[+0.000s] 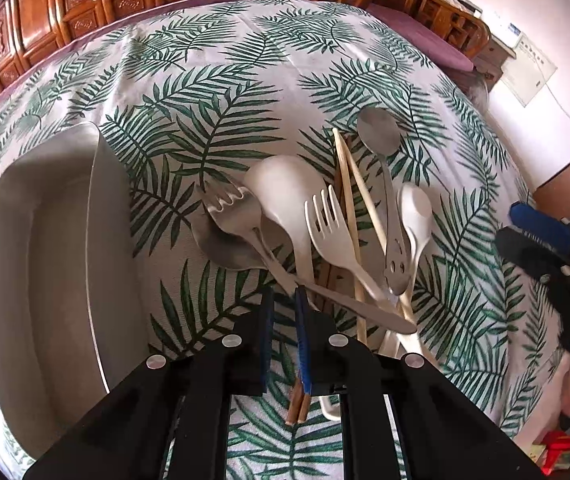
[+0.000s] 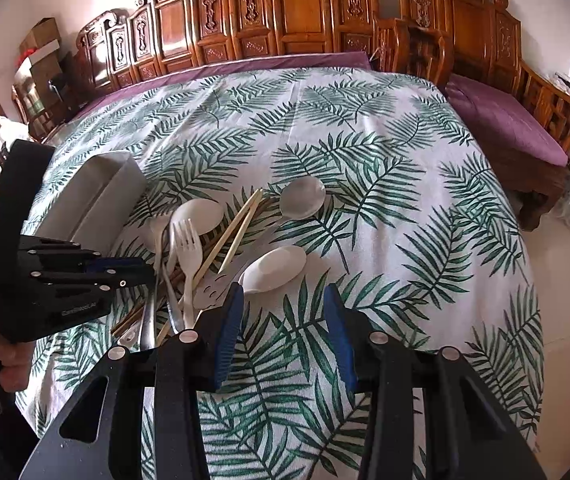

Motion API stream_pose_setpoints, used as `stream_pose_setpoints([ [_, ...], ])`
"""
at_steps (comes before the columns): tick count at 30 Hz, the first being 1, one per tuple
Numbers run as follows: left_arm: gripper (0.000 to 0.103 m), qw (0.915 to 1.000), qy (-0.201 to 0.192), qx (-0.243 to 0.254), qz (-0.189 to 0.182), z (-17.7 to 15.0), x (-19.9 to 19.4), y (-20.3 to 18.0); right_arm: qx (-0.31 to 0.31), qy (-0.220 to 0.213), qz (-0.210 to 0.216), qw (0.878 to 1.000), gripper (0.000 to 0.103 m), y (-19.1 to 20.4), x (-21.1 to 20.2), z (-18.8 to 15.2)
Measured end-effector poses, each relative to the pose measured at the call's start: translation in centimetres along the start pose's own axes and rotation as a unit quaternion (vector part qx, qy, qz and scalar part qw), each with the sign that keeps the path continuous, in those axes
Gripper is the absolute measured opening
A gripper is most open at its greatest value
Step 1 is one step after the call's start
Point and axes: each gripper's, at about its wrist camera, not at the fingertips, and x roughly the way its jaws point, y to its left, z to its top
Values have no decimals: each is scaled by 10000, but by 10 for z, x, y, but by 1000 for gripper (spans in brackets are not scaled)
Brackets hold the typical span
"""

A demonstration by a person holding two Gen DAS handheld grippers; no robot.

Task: Organize utensils
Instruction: 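Close the left tool on the metal fork handle in the pile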

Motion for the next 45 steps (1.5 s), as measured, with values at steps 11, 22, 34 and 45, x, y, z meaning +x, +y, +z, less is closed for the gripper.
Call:
stream_pose_setpoints([
  [11, 14, 9996, 35, -131, -234, -3, 2, 4, -74, -48, 30, 10000, 44, 10, 0, 8],
  [22, 10, 9998, 10, -67, -198, -5, 0, 15, -52, 29, -2, 10000, 44, 11, 12, 13],
  [34, 0, 9994, -230, -81, -251, -6, -12, 20, -96, 46, -48, 9999, 44, 15, 12, 12],
  [45, 24, 9998, 3, -119, -187, -5, -2, 15, -119, 9, -54, 9999, 44, 15, 7, 14],
])
